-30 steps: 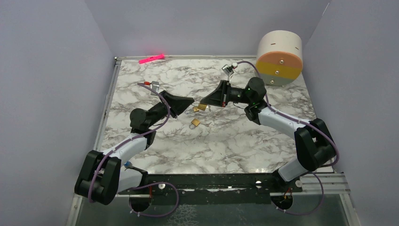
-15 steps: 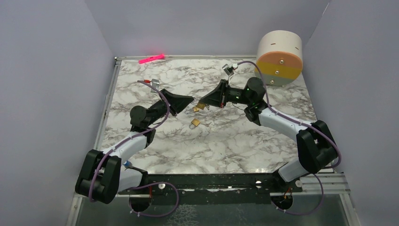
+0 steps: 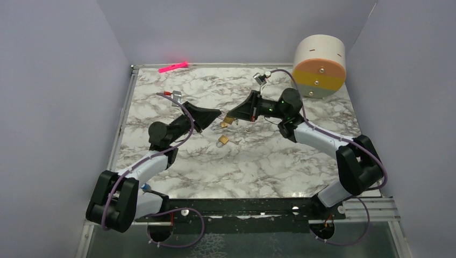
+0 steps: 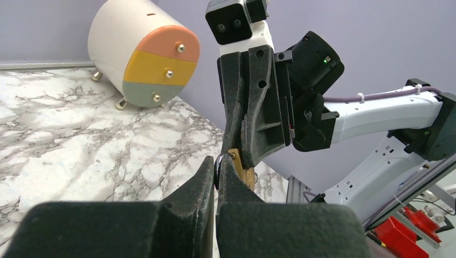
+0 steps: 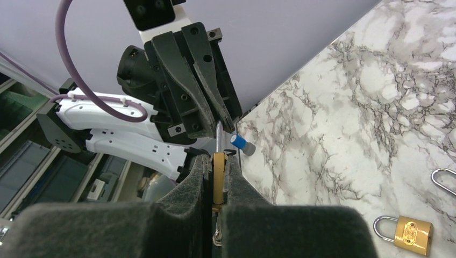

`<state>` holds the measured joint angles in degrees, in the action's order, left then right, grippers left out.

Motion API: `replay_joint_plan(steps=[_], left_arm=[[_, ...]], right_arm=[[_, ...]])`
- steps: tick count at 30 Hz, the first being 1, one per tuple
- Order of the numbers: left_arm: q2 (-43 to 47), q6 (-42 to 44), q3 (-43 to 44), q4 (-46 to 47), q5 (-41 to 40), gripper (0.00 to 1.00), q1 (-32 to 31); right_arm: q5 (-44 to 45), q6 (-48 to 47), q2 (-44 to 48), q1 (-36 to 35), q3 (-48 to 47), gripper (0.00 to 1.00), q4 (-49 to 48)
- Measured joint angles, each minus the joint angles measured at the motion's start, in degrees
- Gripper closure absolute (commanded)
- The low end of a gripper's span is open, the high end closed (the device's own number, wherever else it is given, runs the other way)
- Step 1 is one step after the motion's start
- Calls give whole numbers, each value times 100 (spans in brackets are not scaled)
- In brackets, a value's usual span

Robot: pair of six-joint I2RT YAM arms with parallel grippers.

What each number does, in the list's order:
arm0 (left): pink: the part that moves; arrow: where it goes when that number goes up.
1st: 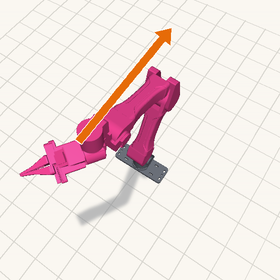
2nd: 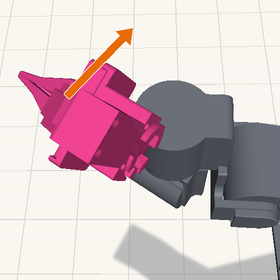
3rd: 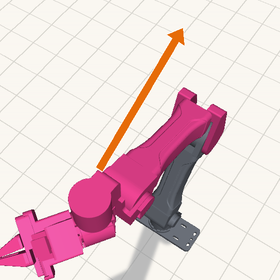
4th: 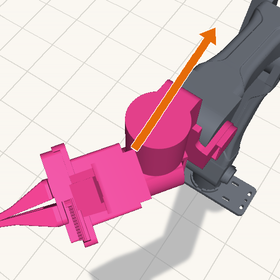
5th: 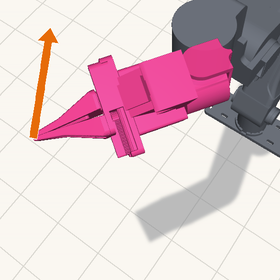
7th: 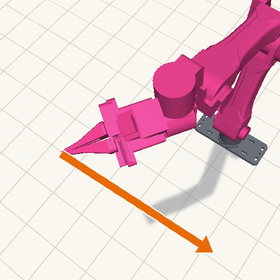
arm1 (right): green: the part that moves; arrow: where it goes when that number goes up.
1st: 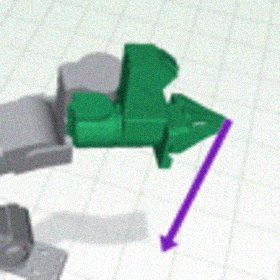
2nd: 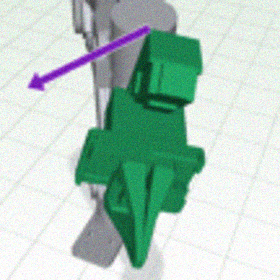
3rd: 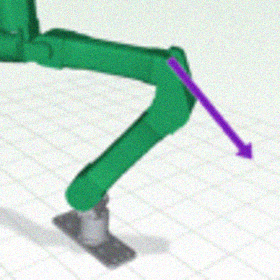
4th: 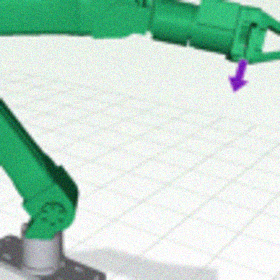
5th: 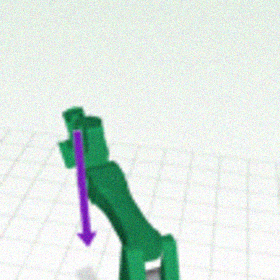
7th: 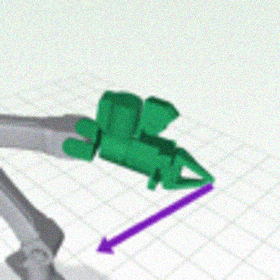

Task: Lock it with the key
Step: Lock the lock.

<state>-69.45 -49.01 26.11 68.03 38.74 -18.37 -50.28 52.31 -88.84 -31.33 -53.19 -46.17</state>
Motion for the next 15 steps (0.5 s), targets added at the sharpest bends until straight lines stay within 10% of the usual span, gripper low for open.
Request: replay_joint_plan(steps=[15], left_arm=[[-55, 247, -52, 9, -820, 100, -363]], right_arm=[[118, 175, -133, 52, -2, 99, -175]])
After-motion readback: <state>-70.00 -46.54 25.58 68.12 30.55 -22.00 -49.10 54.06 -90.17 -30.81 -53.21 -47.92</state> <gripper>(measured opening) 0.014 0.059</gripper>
